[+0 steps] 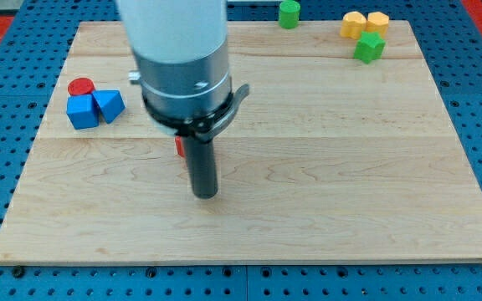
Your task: Move the red star towards the center left
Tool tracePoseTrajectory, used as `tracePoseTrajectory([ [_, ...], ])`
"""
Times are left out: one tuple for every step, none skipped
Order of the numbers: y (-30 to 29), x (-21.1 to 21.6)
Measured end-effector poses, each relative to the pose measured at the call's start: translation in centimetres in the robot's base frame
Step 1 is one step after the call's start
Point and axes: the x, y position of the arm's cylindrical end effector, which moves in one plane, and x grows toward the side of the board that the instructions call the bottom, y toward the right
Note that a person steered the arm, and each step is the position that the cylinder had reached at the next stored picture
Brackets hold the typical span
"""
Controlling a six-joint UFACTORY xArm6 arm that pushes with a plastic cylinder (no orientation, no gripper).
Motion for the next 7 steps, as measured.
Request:
tracePoseTrajectory([
  [-2.0,-1.9],
  [-7.1,-1.9],
  [-9.2,-1.9],
  [-9.2,-0.8],
  [-8.9,0.5],
  [-4.7,0.4],
  [0.3,0.3],
])
